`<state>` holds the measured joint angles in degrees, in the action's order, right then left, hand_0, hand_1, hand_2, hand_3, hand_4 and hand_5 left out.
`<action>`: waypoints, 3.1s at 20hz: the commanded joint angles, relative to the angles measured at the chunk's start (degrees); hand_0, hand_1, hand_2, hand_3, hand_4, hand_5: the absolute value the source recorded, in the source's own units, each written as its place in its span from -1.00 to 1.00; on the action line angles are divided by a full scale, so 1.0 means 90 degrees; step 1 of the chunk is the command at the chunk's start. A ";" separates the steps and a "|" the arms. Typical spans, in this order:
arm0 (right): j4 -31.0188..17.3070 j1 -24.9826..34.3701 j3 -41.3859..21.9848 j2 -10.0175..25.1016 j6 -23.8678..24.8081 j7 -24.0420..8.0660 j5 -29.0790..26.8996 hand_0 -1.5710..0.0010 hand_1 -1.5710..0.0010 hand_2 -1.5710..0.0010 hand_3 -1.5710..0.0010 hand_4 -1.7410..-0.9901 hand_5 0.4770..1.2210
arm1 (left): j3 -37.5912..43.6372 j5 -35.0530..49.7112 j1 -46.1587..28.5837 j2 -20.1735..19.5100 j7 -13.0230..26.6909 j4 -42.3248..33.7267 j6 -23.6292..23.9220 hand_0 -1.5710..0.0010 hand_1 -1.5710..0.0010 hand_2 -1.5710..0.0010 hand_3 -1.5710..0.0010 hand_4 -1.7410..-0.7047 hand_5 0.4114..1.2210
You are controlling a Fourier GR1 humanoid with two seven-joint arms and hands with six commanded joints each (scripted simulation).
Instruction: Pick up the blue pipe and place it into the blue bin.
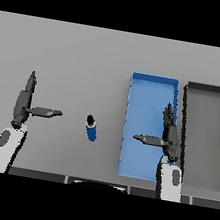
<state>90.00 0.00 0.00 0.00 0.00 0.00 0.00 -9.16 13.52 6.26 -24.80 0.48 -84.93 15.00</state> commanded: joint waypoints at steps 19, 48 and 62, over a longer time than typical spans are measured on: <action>0.0920 -0.0749 -0.0526 0.1010 -0.0269 0.0743 0.1113 1.00 1.00 1.00 1.00 0.50 -0.63 | -0.0741 0.0054 -0.0857 -0.1579 -0.1183 -0.0678 -0.2616 1.00 1.00 1.00 1.00 0.38 -0.66; 0.1010 -0.0936 -0.0468 0.1019 -0.0294 0.0736 0.1070 1.00 1.00 1.00 1.00 0.41 -0.53 | -0.2578 -0.1322 0.0385 0.1302 -0.0769 0.0724 -0.2429 1.00 1.00 0.93 0.95 0.16 -0.78; 0.0891 -0.0765 -0.0452 0.0958 -0.0286 0.0487 0.1022 1.00 1.00 1.00 1.00 0.40 -0.59 | -0.2605 -0.1198 0.0263 0.1775 -0.1322 0.0562 -0.2197 -0.83 -0.86 -0.88 -0.87 -0.50 0.90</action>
<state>98.03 -6.85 -4.06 8.63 -2.55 4.18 9.20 -32.61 2.72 8.64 -8.82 -11.68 -79.89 -4.83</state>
